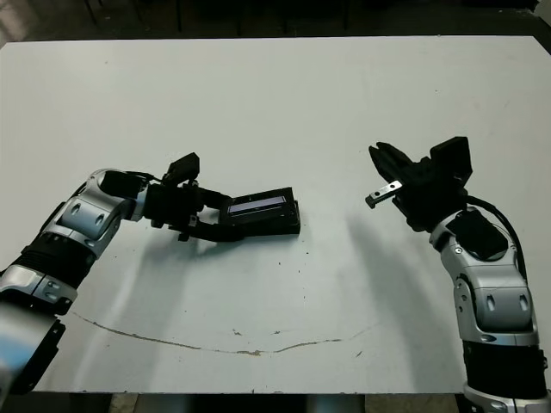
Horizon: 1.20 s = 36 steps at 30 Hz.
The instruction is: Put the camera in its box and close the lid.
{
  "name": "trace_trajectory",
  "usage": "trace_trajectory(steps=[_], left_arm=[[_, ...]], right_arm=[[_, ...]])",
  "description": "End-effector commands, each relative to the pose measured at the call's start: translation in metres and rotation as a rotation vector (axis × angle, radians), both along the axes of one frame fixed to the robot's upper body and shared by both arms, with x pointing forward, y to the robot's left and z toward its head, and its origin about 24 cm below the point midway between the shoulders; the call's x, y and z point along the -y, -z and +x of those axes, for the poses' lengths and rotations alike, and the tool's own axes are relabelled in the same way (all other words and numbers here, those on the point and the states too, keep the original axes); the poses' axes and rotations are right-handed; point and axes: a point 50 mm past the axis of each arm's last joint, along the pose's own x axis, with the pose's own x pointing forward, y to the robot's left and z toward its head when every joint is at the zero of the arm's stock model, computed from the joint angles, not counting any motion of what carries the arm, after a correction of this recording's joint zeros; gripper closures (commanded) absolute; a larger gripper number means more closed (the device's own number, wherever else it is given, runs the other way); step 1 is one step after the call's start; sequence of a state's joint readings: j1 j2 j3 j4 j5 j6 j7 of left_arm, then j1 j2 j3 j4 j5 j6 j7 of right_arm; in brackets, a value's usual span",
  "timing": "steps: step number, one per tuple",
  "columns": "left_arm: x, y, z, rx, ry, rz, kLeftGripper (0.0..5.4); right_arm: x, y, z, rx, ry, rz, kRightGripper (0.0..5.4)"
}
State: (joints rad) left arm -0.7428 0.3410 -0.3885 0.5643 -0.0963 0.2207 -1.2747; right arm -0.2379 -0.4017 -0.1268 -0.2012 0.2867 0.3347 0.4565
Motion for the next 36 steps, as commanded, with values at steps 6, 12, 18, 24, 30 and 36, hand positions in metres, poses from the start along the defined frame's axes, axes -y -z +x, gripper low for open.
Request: trace_trajectory(steps=[6,12,18,24,30,36], left_arm=[[0.013,0.033,-0.015,-0.111,0.066,0.126,2.68],[0.025,0.037,-0.014,-0.124,0.077,0.170,2.68],[0.039,0.043,-0.011,-0.171,0.106,0.210,2.68],[0.037,0.046,-0.010,-0.164,0.131,0.285,2.68],[0.026,0.050,-0.014,-0.183,0.152,0.313,2.50],[0.014,0.053,-0.020,-0.120,0.285,0.363,1.44]], right_arm=[[0.003,0.005,-0.002,-0.032,0.014,-0.010,5.40],[0.002,0.002,-0.001,-0.021,0.005,-0.005,5.40],[0.001,-0.002,-0.002,0.012,-0.009,-0.028,5.40],[-0.001,-0.003,-0.005,0.019,-0.032,-0.007,5.40],[-0.002,-0.004,-0.006,0.018,-0.044,0.004,5.40],[-0.004,-0.004,-0.006,0.010,-0.054,0.011,5.40]])
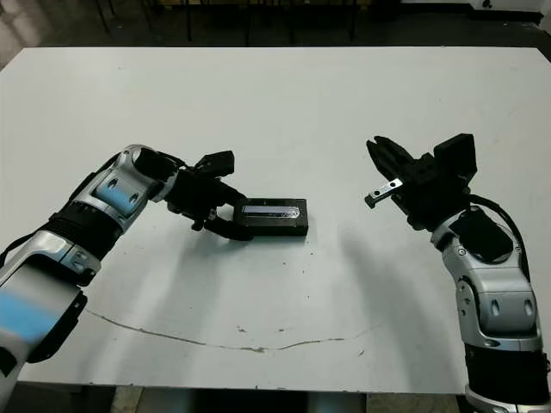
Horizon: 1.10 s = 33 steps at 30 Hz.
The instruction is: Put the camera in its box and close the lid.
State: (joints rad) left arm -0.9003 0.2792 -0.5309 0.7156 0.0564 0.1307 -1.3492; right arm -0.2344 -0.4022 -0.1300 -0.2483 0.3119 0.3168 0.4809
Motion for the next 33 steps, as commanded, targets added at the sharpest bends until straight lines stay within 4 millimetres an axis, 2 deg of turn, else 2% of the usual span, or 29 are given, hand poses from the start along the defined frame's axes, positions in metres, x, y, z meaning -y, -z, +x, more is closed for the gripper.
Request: trace_trajectory(steps=[1,4,9,11,19,25,29,33], left_arm=[[-0.015,0.059,-0.031,-0.153,0.088,0.159,1.26],[-0.027,0.061,-0.032,-0.160,0.075,0.163,0.75],[-0.059,0.062,-0.036,-0.130,0.028,0.176,0.00],[-0.073,0.062,-0.039,-0.081,0.018,0.191,0.00],[-0.137,0.056,-0.059,-0.112,-0.128,0.225,0.00],[-0.181,0.052,-0.069,-0.142,-0.363,0.178,0.00],[-0.190,0.036,-0.067,0.002,-0.441,0.210,0.00],[-0.185,0.009,-0.058,0.175,-0.603,0.077,0.00]], right_arm=[[0.002,0.006,-0.002,-0.043,-0.001,-0.002,5.40],[0.002,0.007,-0.003,-0.054,0.003,-0.002,5.40],[0.003,0.006,-0.004,-0.062,0.007,-0.021,5.40],[0.002,0.006,-0.004,-0.065,0.004,-0.016,5.40],[0.001,0.006,-0.002,-0.053,-0.021,-0.012,5.40],[0.000,0.008,0.001,-0.047,-0.028,-0.011,5.40],[-0.001,0.009,0.002,-0.039,-0.031,-0.021,5.40],[-0.004,0.010,0.001,-0.048,-0.024,-0.024,5.40]])
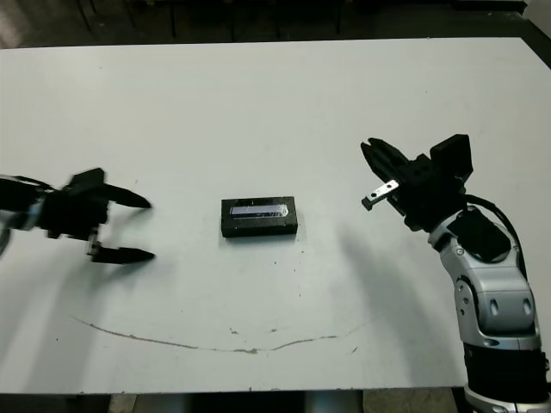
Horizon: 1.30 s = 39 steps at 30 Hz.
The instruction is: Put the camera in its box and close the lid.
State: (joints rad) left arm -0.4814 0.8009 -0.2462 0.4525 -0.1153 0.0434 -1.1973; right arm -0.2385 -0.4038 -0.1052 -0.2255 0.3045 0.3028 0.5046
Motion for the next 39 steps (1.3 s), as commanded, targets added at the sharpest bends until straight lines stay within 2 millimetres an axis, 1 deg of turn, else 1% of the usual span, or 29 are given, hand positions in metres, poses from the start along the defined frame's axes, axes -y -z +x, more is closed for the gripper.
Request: trace_trajectory(steps=[1,4,6,8,11,12,16,18,21,26,28,30,32,33,35,39], left_arm=[[-0.005,0.009,-0.009,0.057,-0.199,0.010,0.00],[0.028,-0.017,-0.008,0.341,-0.348,-0.192,0.16],[0.055,-0.034,-0.013,0.488,-0.372,-0.349,0.40],[0.078,-0.048,-0.018,0.566,-0.356,-0.449,0.73],[0.117,-0.063,-0.027,0.617,-0.309,-0.561,1.29],[0.126,-0.066,-0.030,0.621,-0.301,-0.591,1.48],[0.165,-0.068,-0.037,0.539,-0.347,-0.741,2.23],[0.179,-0.065,-0.036,0.458,-0.381,-0.789,2.60],[0.197,-0.054,-0.034,0.351,-0.450,-0.773,3.16],[0.223,-0.028,-0.033,0.146,-0.609,-0.729,4.09],[0.229,-0.015,-0.033,0.073,-0.669,-0.692,4.46],[0.234,0.005,-0.033,-0.003,-0.733,-0.657,4.83],[0.238,0.022,-0.034,-0.049,-0.758,-0.639,5.26],[0.240,0.030,-0.035,-0.072,-0.773,-0.630,5.39],[0.244,0.044,-0.039,-0.110,-0.803,-0.614,5.39],[0.249,0.064,-0.047,-0.156,-0.827,-0.556,5.39]], right_arm=[[0.000,0.005,-0.001,-0.030,0.010,-0.009,5.40],[-0.001,0.006,-0.002,-0.033,0.026,-0.011,5.40],[-0.002,0.007,-0.002,-0.038,0.042,-0.009,5.40],[-0.004,0.009,-0.001,-0.048,0.067,-0.004,5.40],[-0.007,0.013,0.002,-0.041,0.091,0.017,5.40],[-0.008,0.014,0.003,-0.037,0.094,0.026,5.40],[-0.009,0.017,0.006,-0.035,0.108,0.043,5.40],[-0.008,0.018,0.007,-0.029,0.112,0.056,5.40],[-0.006,0.020,0.007,-0.035,0.132,0.076,5.40],[-0.002,0.022,0.004,-0.045,0.155,0.105,5.40],[-0.002,0.022,0.002,-0.046,0.155,0.113,5.40],[-0.002,0.022,0.001,-0.041,0.149,0.115,5.40],[-0.003,0.022,-0.001,-0.038,0.144,0.120,5.40],[-0.003,0.022,-0.001,-0.038,0.144,0.123,5.40],[-0.003,0.021,-0.002,-0.028,0.141,0.116,5.40],[-0.004,0.020,-0.003,-0.026,0.135,0.122,5.40]])
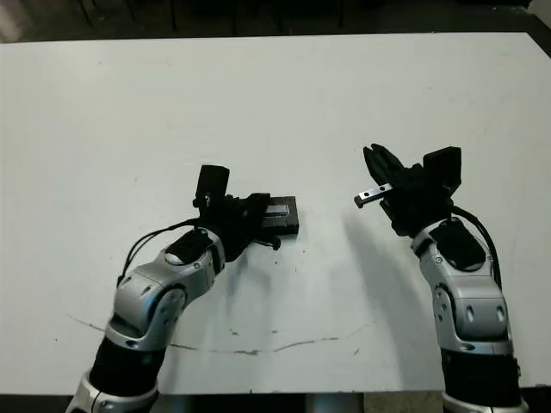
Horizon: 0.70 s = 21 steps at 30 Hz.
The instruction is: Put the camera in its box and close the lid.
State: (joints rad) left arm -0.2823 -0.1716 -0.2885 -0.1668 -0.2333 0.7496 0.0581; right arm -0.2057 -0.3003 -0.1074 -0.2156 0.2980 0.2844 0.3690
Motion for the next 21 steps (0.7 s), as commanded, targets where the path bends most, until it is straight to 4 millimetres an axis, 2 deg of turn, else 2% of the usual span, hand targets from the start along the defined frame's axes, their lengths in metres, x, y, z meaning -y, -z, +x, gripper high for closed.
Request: trace_trajectory(steps=[1,9,13,17,21], left_arm=[[0.010,0.048,-0.024,-0.232,-0.017,0.021,5.39],[0.001,0.072,-0.033,-0.297,-0.021,0.091,5.39],[-0.005,0.071,-0.035,-0.294,-0.024,0.099,5.39],[-0.013,0.053,-0.037,-0.157,-0.014,0.035,5.39],[-0.033,0.013,-0.033,0.091,-0.015,-0.003,5.39]], right_arm=[[0.001,0.004,-0.002,-0.020,0.006,0.010,5.40],[0.001,0.002,-0.003,-0.016,0.005,0.012,5.40],[-0.001,0.002,-0.003,-0.016,-0.002,0.001,5.40],[-0.002,0.003,-0.003,-0.006,-0.012,-0.012,5.40],[-0.005,0.004,-0.002,-0.009,-0.013,-0.001,5.40]])
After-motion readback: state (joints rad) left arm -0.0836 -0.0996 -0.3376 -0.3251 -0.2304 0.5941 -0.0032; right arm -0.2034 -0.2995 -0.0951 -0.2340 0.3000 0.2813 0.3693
